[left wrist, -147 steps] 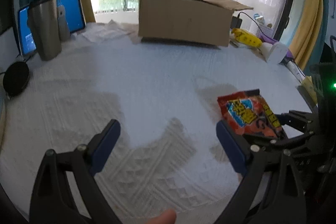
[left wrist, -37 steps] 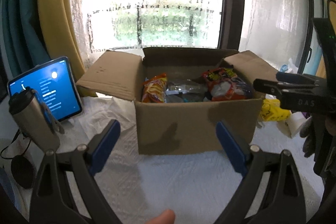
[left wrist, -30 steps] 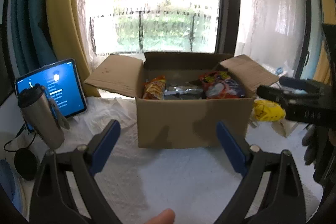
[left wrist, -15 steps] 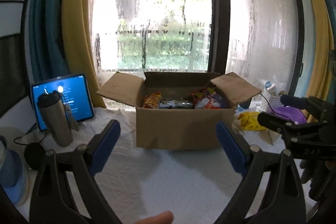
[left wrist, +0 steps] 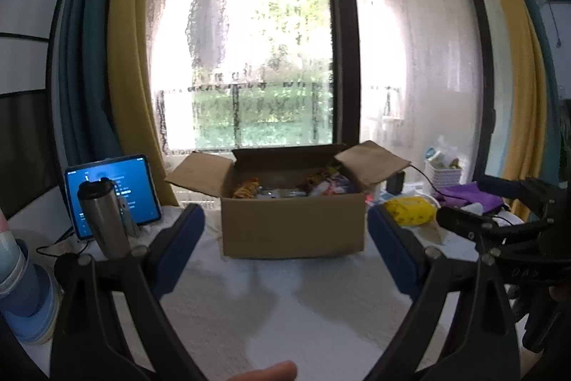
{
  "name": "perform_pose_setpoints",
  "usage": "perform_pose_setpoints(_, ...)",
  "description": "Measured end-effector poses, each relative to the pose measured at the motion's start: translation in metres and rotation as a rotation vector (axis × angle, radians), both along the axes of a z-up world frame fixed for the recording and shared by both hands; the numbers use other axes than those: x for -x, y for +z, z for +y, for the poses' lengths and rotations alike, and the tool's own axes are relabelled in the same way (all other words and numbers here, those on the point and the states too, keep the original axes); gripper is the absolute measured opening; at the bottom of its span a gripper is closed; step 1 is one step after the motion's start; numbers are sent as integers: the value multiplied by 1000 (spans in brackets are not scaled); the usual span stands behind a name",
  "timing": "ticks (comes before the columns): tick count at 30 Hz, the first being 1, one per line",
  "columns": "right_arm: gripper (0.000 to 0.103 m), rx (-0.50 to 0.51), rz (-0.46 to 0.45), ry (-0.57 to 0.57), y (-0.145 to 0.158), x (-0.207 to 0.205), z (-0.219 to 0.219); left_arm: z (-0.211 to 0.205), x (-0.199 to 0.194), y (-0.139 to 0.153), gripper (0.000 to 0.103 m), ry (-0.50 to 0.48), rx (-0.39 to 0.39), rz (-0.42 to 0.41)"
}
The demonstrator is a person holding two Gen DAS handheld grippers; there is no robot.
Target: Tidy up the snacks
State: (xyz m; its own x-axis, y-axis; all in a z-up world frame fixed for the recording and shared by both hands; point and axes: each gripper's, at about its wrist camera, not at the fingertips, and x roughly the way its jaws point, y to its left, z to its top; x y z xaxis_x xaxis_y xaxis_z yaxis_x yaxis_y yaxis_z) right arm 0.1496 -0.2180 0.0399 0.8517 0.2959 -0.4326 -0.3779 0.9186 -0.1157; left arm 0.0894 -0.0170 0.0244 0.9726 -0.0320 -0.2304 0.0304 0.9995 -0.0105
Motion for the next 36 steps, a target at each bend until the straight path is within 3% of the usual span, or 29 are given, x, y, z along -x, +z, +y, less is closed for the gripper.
perform_pose_setpoints(14,91,-7,-107,-69,0,84,-10,-7,60,-7,94,-57,-19,-66)
perform_pose_setpoints(26,91,-38,-143,-105,-6,147,-9,5,114,-23,94,-79,64,-90)
perform_pose_setpoints(31,91,-82,-196,-56,-5,168,-6,20,141,-30,94,-50,103,-113)
perform_pose_setpoints(36,92,-32,-259,-75,-2,175,1,37,158,-31,94,33,108,-162)
